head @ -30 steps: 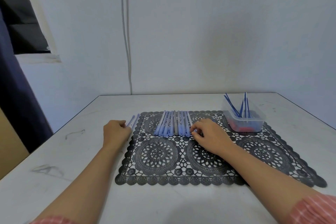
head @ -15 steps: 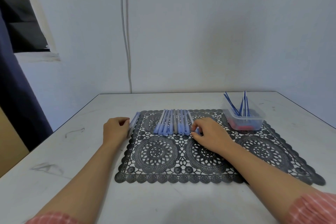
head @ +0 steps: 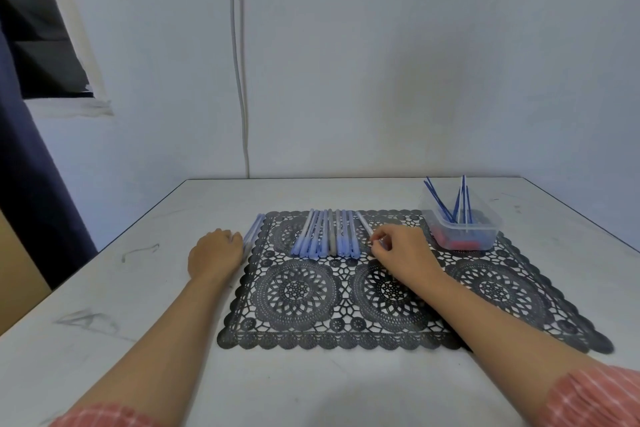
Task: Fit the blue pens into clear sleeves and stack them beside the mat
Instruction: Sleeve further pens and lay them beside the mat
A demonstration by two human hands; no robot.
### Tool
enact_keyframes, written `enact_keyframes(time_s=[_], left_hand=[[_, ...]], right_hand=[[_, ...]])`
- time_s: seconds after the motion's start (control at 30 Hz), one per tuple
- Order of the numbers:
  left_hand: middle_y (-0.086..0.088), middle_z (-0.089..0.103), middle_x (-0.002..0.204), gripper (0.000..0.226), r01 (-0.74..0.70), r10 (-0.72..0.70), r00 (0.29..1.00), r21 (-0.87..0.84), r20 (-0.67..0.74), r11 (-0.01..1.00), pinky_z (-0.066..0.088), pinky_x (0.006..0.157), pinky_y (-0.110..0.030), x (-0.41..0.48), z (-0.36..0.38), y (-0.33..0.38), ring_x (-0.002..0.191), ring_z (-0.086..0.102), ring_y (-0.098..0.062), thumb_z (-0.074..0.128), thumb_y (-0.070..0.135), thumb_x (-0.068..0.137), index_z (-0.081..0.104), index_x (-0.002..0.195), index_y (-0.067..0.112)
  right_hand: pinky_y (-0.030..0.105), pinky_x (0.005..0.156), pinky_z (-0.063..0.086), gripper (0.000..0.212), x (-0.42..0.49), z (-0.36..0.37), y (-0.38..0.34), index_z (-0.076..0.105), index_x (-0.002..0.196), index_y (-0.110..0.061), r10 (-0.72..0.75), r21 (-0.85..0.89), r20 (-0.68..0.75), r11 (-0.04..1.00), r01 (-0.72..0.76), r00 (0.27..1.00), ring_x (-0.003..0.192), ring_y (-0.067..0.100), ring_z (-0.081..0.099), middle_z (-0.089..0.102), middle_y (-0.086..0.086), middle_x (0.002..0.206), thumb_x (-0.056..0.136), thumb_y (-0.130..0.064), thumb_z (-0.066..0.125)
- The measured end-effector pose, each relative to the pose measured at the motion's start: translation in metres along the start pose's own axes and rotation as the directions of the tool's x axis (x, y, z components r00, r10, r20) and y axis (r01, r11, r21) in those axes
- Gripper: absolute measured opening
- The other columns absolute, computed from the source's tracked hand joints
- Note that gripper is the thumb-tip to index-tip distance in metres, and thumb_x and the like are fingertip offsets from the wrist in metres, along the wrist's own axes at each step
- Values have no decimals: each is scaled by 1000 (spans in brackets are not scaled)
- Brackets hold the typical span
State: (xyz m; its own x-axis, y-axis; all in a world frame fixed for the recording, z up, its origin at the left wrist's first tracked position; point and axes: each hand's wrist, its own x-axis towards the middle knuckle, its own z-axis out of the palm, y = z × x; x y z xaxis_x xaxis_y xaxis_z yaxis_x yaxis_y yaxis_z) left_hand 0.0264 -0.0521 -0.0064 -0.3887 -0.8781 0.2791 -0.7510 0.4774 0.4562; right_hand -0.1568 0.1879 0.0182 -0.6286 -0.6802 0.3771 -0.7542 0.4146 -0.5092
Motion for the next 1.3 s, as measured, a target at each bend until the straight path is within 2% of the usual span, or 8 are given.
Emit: enact_keyframes(time_s=[0.23,0.4,0.53,0.7,0.9,1.07,1.17,1.3], left_hand=[[-10,59,109,39,-26,26,1000,41,5,999,38,79,-35,1,3,1,101,52,-27,31,30,97,61,97,6],[-9,39,146,45,-221,211,974,-146,-83,964,21,111,-36,-16,-6,25,136,29,-23,38,32,99,45,138,9],[0,60,121,32,-327,332,941,-426,-65,843,38,96,-29,-45,-18,59,112,51,-13,47,30,97,60,123,17],[9,70,90,13,-115,343,927,-755,151,645,49,86,-30,-78,-21,87,88,64,-5,53,28,94,65,90,30],[-3,73,88,12,39,190,970,-874,149,484,53,85,-37,-77,-23,90,86,69,-17,58,21,92,64,91,10],[-5,60,68,14,-2,232,965,-876,125,483,51,61,-24,-76,-24,89,64,60,-18,44,13,98,57,92,10],[2,46,59,21,-265,383,923,-649,44,713,37,54,-24,-76,-21,83,54,43,-11,41,27,99,57,88,20],[6,46,55,26,-541,588,809,-373,15,754,31,49,-25,-76,-20,79,49,41,-8,41,37,98,55,81,25]], right_hand=[[12,49,31,11,3,-2,0,69,84,-15,165,244,-156,962,-124,974,53,5,45,58,-2,60,86,-15,58],[8,50,40,10,-1,-4,-7,71,89,-19,134,413,-201,910,-41,970,59,5,54,65,-4,70,86,-15,62],[20,57,49,15,-5,-3,-16,70,91,-22,43,568,-40,823,-13,998,64,13,59,69,1,75,86,-9,63],[21,67,53,22,-9,-2,-20,71,86,-23,-104,672,97,741,12,990,71,11,66,72,0,76,83,-2,65],[31,75,57,24,-12,-2,-23,69,90,-21,-220,712,179,701,29,959,74,20,69,73,3,78,75,-3,73],[15,61,46,23,-11,0,-15,67,95,-28,-281,461,-44,846,269,959,61,-1,55,65,-10,73,79,-12,72],[21,71,46,26,-7,0,-11,63,111,-22,-464,53,-263,869,493,846,76,2,57,64,-8,84,85,-20,61],[30,79,39,41,-3,2,-11,47,126,-22,-570,-250,-360,821,513,738,99,14,53,60,0,108,86,-25,53]])
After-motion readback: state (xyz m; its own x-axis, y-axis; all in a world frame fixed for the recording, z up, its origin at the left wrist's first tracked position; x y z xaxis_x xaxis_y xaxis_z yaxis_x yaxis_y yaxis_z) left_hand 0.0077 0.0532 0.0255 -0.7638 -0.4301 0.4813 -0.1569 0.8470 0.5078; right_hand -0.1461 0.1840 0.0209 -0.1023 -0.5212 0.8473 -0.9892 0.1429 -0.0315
